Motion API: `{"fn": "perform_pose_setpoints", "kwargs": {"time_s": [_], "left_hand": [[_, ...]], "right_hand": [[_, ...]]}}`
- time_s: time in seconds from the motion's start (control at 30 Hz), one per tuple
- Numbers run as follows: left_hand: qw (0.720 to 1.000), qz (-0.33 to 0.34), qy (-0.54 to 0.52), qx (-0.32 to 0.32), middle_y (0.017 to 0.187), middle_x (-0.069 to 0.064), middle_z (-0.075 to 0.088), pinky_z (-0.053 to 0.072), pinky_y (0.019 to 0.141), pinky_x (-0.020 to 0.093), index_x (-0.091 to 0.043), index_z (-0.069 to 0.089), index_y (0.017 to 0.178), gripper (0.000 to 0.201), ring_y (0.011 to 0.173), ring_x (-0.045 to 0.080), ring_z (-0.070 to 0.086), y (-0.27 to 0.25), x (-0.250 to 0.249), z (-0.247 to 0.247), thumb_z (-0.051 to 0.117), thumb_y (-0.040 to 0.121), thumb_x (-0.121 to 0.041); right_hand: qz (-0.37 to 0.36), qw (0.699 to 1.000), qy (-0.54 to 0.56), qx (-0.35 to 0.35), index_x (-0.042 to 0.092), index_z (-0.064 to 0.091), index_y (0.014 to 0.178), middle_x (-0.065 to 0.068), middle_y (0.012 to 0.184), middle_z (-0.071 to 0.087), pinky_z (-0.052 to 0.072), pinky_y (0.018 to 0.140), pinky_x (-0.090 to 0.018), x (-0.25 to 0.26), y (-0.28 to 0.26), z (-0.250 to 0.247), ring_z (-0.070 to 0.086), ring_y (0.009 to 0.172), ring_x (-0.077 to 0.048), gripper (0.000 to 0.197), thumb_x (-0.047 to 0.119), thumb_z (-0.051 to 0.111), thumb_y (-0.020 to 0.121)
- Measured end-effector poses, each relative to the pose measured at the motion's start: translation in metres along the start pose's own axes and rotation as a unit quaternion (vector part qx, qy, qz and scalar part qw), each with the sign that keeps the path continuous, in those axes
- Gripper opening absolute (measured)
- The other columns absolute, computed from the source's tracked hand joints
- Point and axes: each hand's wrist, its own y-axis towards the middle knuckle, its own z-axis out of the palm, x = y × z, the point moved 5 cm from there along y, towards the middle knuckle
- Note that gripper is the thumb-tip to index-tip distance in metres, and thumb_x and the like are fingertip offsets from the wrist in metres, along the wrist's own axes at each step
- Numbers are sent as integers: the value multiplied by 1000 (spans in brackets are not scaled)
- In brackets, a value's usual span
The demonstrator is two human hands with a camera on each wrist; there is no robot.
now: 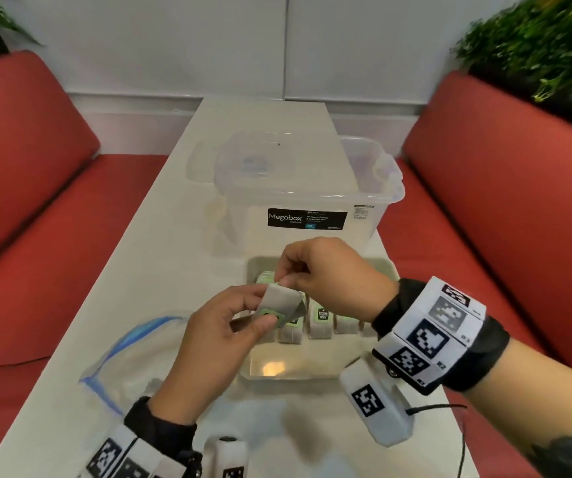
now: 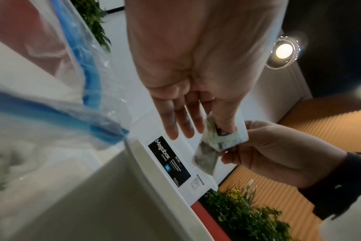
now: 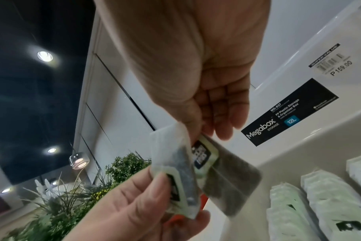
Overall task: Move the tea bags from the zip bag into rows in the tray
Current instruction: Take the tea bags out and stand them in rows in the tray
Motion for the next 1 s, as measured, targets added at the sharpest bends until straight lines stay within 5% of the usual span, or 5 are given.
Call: {"fn": "perform_pose_setpoints", "kwargs": {"time_s": [0.2,0.4,0.53,0.83,1.0], "left_hand": [[999,36,35,-3,82,-4,66,45,64,9,-17,70,81,9,79,7,62,9,-7,13,74,77,-10],[996,55,56,47,85,-3,65,53,69,31,-17,69,80,8,79,14,62,12,-12,28,75,76,-21],[994,64,48,73,84,-3,66,49,63,14,-15,70,78,5,76,10,62,11,-19,40,74,75,-12],[998,26,46,38,78,-1,68,47,66,24,-33,64,83,17,72,18,61,8,11,28,62,70,-44],[994,38,96,46,82,-16,67,44,63,13,-33,65,88,18,73,7,61,6,19,34,61,73,-43]], "right_hand": [[-6,1000,-4,13,20,68,93,8,75,60,43,67,-24,-10,-8,-8,53,67,-9,11,15,63,84],[-23,996,-54,64,18,70,95,6,71,59,41,65,-21,-21,-18,-18,51,66,-11,14,15,62,84],[-36,994,-57,85,20,71,92,-1,76,67,39,60,-17,-26,-24,-21,50,61,-8,10,19,66,83],[94,977,-126,145,22,64,86,7,69,67,51,71,-28,-81,-24,-34,64,60,-11,10,20,71,81],[126,957,-191,176,19,68,89,8,75,60,44,66,-24,-112,-18,-25,56,73,-11,7,22,69,84]]}}
